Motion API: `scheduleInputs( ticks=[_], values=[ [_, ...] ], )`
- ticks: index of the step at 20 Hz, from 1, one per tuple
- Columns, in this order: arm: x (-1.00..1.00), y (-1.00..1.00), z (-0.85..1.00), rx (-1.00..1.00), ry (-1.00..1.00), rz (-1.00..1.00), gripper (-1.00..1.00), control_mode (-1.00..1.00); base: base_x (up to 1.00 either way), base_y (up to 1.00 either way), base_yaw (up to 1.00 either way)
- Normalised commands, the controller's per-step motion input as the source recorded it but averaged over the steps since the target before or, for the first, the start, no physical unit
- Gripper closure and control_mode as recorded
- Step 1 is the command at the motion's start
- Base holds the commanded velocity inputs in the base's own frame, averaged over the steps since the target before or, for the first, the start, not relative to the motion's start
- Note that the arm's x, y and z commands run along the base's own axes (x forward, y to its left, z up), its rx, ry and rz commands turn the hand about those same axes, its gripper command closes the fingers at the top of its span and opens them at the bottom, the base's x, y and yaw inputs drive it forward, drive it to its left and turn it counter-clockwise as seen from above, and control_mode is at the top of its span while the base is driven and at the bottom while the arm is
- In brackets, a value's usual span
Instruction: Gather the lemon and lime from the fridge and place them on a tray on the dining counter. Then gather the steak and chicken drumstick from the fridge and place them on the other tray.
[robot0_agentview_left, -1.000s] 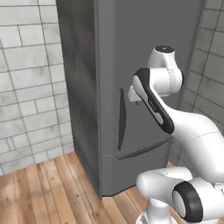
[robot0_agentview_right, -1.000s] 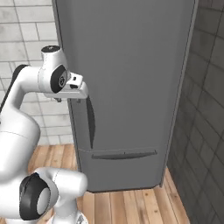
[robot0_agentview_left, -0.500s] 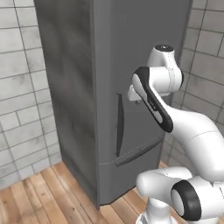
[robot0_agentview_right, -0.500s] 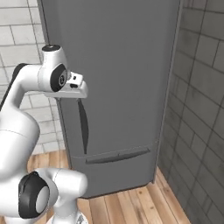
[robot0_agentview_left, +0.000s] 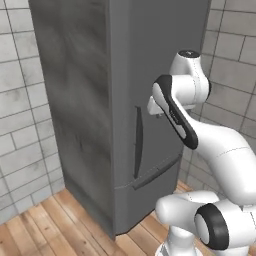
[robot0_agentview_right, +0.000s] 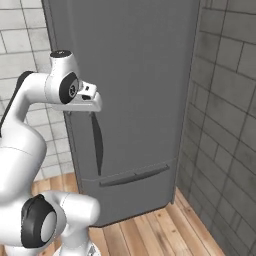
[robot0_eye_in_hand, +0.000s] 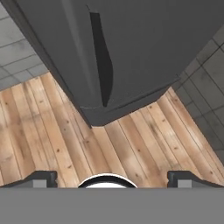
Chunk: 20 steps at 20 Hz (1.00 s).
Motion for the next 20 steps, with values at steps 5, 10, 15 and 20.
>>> scheduleInputs(
  ticks=[5, 10, 15, 20],
  values=[
    [0.0, 0.0, 0.0, 0.0, 0.0, 0.0, -1.0, 1.0, -0.05, 0.58, -0.15],
    [0.0, 0.0, 0.0, 0.0, 0.0, 0.0, -1.0, 1.0, -0.07, 0.55, -0.09],
    [0.0, 0.0, 0.0, 0.0, 0.0, 0.0, -1.0, 1.0, 0.11, 0.36, -0.04],
    [0.0, 0.0, 0.0, 0.0, 0.0, 0.0, -1.0, 1.0, 0.3, 0.4, 0.0]
  ],
)
